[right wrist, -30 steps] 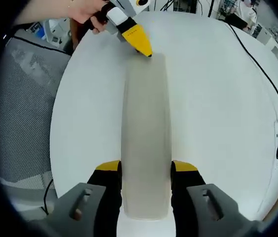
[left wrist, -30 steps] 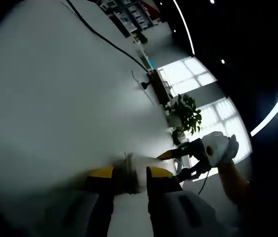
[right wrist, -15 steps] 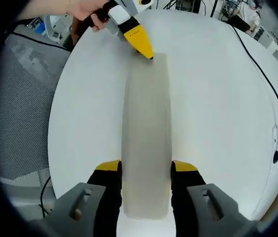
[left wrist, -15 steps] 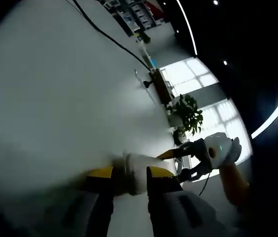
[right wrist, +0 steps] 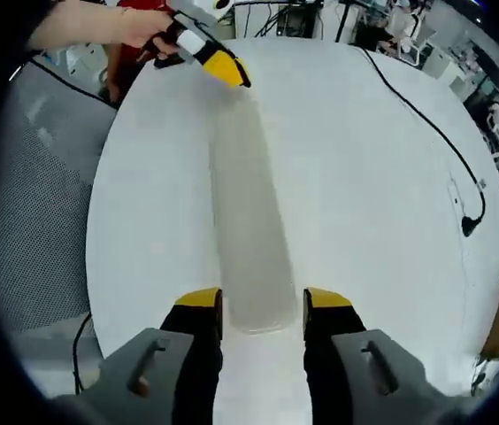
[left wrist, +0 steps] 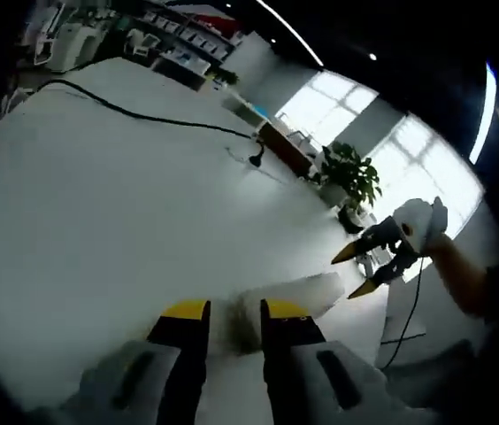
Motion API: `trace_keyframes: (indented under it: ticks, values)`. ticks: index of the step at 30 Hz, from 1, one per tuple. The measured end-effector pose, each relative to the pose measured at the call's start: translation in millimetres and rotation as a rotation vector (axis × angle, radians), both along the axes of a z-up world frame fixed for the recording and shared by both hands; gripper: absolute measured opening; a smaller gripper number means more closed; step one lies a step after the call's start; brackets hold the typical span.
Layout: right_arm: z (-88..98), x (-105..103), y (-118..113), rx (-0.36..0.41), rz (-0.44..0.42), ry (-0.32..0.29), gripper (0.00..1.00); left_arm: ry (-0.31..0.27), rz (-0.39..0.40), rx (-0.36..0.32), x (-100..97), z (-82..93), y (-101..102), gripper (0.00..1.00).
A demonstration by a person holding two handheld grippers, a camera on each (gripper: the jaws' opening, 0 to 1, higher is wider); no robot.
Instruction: Arrange the utensils inside the cutlery case until each visible utensil rests in its matching compartment.
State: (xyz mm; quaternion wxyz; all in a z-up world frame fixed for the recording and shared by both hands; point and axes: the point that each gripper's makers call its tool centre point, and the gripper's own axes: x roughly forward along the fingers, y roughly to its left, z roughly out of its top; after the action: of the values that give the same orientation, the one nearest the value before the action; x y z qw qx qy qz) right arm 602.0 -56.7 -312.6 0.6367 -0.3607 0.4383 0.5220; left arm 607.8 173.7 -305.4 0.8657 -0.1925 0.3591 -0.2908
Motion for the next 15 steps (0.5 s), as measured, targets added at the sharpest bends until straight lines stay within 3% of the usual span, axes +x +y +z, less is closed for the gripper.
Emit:
trace_keyframes:
  ticks: [2, 4, 6, 8, 15]
  values:
    - [2.4, 4, -8, 0.036, -0.071, -0.007, 0.17, 0.014, -0.034, 0.017, -4.8, 1.1, -6, 0.19]
    - [1.3, 14, -23, 0.052, -0.194, -0.025, 0.13, 0.085, -0.036, 0.015, -12.0, -7.9, -9, 0.19]
    - [0.9, 26, -38, 0.023, -0.233, -0.112, 0.1, 0.075, -0.036, 0.036, -11.5, -13.2, -9, 0.19]
    - [-4.5, 25, -44, -0.015, -0.203, -0.145, 0.01, 0.086, -0.027, 0.052, -11.9, -18.3, -6, 0.19]
    - [-21.8, 3, -31, 0.006, -0.195, -0.059, 0.01, 0.121, -0.018, 0.028, -8.4, -22.5, -11, 0.19]
